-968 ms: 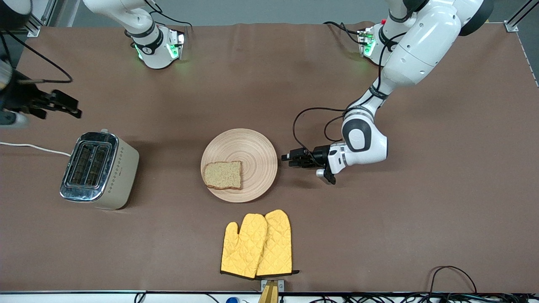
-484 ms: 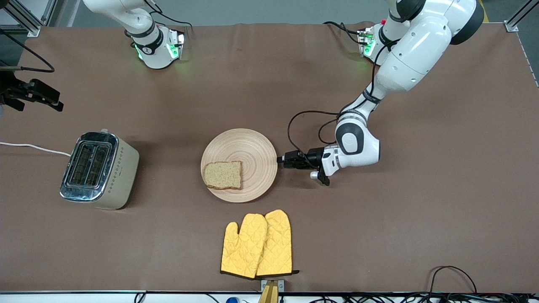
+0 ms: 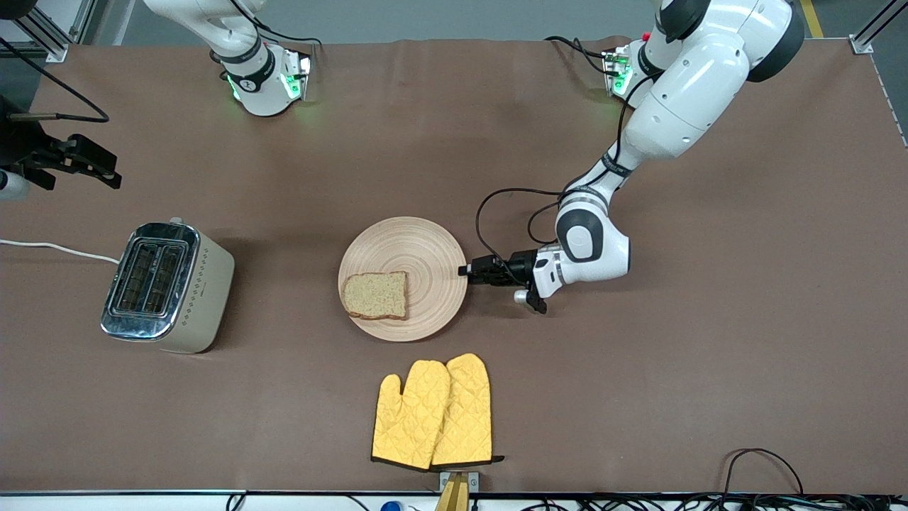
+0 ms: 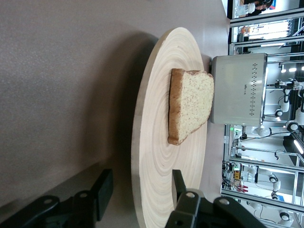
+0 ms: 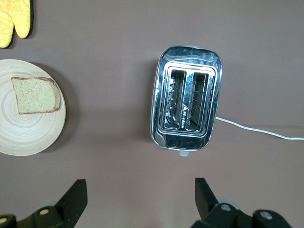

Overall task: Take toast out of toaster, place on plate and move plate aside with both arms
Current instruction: 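Withdraw the right gripper while the left gripper grips the plate rim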

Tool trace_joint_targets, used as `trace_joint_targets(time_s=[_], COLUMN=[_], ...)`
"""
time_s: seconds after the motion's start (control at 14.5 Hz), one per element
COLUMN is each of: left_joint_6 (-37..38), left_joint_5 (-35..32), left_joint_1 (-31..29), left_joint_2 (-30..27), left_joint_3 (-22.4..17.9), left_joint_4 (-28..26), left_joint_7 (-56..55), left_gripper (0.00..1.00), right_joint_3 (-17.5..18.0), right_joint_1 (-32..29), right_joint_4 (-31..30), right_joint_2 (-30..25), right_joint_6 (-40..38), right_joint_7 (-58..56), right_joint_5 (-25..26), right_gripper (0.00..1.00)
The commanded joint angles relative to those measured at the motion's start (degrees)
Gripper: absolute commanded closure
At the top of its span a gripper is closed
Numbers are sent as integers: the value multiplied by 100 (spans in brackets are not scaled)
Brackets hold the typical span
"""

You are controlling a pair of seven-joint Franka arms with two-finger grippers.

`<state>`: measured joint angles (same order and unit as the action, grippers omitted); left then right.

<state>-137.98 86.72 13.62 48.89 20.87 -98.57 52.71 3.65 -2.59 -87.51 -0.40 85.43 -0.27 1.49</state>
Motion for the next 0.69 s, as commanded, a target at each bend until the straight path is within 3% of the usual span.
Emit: trace_joint_targets(time_s=[0.0, 0.35, 0.62], left_joint_6=[-132, -141, -141], left_joint_5=[143, 161, 126], left_joint_1=[79, 79, 88], left_joint_2=[173, 226, 183], left_joint_3=[22, 14, 14], left_joint_4=[251, 286, 286], left_joint_7=[90, 90, 90], left_gripper=[54, 84, 98], right_joint_3=[417, 382, 382], right_joint_1=[-461, -409, -418], right_joint_4=[94, 94, 85], right_joint_2=[23, 31, 31], right_joint_6=[-61, -44, -35], right_joint_7=[35, 35, 35], right_joint_5=[79, 106, 106], right_gripper=[0, 0, 0])
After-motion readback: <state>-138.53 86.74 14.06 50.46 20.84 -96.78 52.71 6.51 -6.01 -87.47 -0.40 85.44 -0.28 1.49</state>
